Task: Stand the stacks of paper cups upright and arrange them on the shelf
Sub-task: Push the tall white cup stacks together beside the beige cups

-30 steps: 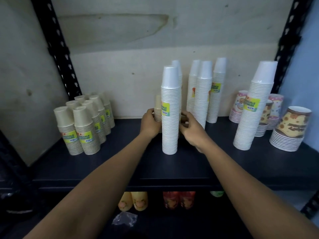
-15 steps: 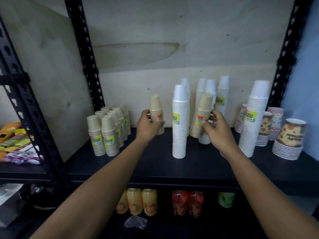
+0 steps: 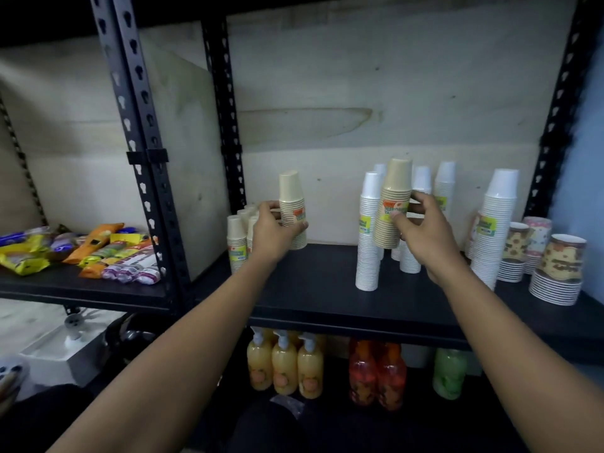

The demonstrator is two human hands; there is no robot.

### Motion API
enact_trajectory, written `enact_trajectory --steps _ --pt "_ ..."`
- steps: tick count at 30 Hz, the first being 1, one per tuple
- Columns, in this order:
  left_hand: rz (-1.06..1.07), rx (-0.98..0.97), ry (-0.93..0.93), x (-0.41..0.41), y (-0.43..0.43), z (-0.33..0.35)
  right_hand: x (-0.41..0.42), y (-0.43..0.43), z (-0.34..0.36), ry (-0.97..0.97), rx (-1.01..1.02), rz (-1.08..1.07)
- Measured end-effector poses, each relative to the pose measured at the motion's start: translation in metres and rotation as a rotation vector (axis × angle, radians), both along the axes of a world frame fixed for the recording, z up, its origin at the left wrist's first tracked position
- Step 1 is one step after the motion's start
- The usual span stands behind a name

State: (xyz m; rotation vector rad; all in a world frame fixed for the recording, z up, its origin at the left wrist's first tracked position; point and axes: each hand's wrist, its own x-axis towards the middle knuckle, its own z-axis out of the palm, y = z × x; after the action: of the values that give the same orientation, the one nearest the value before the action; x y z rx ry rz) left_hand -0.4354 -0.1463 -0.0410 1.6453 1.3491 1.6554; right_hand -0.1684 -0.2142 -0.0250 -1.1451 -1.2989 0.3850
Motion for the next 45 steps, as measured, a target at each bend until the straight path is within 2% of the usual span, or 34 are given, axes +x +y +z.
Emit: enact_trajectory --steps 7,13,18,23,33,45 --pt "0.076 -0.026 -0.028 -0.06 -0.027 0.002 -0.07 0.001 -0.008 -0.021 -0.04 0.128" --pt "0.129 -0.076 -0.037 -0.11 -0.029 -0.03 -0.144 0.019 -0.043 -0.063 -0.124 0.257" --pt "0.081 -0.174 -0.014 -0.134 -0.013 -0.064 -0.196 0.048 -0.08 -0.061 -0.152 0.317" --pt "0.017 -0.219 -0.031 -0.151 0.002 -0.093 -0.234 0.077 -0.108 -0.098 -0.149 0.288" --pt "-0.09 -0.186 -0.084 -0.167 0.028 -0.11 -0.26 0.101 -0.138 -0.087 0.002 0.176" --pt "-0.031 -0.163 -0.088 -0.152 0.023 -0.115 -0.25 0.1 -0.146 -0.137 -0.1 0.232"
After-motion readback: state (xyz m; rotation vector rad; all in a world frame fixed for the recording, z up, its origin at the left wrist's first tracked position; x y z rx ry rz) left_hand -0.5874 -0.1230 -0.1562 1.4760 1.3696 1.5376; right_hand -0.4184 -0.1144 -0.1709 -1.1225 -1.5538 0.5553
